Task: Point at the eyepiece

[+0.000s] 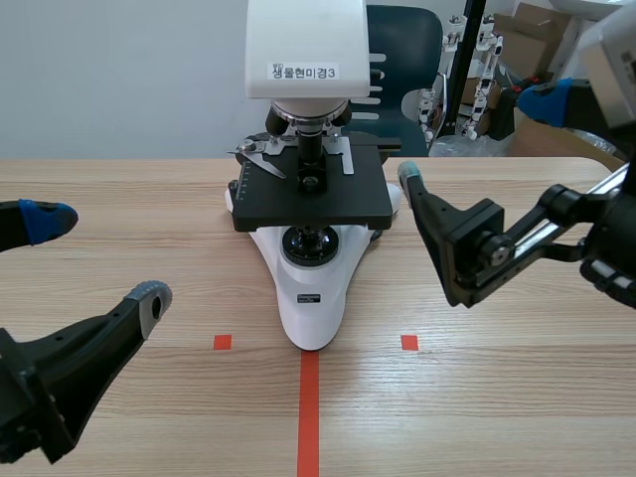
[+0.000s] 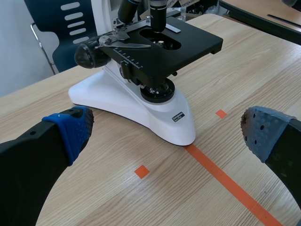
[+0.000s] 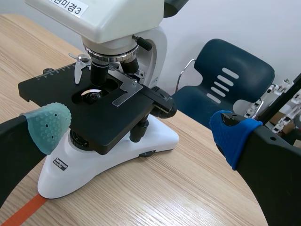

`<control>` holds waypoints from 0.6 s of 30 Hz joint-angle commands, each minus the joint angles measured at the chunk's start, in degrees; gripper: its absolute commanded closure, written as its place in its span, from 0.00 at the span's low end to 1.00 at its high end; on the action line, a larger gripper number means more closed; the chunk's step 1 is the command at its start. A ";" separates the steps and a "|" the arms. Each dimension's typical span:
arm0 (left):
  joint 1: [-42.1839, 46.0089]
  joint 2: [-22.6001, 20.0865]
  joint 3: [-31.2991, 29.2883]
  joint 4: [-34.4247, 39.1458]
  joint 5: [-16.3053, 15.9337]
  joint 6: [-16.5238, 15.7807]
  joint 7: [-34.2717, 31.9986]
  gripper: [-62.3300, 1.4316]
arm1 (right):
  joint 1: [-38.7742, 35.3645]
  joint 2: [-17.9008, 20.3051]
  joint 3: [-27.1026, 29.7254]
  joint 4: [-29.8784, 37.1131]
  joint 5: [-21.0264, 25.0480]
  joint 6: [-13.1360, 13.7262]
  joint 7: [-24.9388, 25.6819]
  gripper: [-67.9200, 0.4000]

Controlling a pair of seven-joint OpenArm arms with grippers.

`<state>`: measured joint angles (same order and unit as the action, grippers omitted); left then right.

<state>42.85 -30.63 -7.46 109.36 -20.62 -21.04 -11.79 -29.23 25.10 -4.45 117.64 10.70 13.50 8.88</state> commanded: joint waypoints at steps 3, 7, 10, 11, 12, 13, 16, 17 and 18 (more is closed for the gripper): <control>-0.17 0.13 0.35 0.46 -0.61 0.33 -0.85 0.00 | 0.50 0.26 0.81 0.26 0.44 -0.26 0.04 0.00; -0.20 0.13 0.35 0.46 -0.61 0.33 -1.29 0.00 | 0.52 0.26 0.81 0.26 0.44 -0.28 -0.66 0.00; -0.20 0.13 0.35 0.46 -0.63 0.33 -1.77 0.00 | 0.52 0.26 0.81 0.26 0.44 -0.28 -0.63 0.00; -0.20 0.13 0.35 0.46 -0.63 0.33 -1.77 0.00 | 0.52 0.26 0.81 0.26 0.44 -0.28 -0.63 0.00; -0.20 0.13 0.35 0.46 -0.61 0.33 -1.75 0.00 | 0.52 0.26 0.81 0.26 0.44 -0.28 -0.63 0.00; -0.20 0.13 0.35 0.46 -0.61 0.33 -1.75 0.00 | 0.52 0.26 0.81 0.26 0.44 -0.28 -0.63 0.00; -0.20 0.13 0.35 0.46 -0.61 0.33 -1.70 0.00 | 0.76 0.26 0.81 0.26 0.46 -0.28 -0.63 0.00; -0.17 0.13 0.35 0.46 -0.61 0.33 -1.70 0.00 | 0.81 0.26 0.81 0.26 0.46 -0.28 -0.66 0.00; -0.17 0.13 0.35 0.46 -0.61 0.33 -1.70 0.00 | 0.81 0.26 0.81 0.26 0.46 -0.35 -0.63 0.00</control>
<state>42.85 -30.63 -7.46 109.36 -20.62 -21.04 -12.47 -29.23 25.10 -4.45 117.64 10.70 13.47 7.42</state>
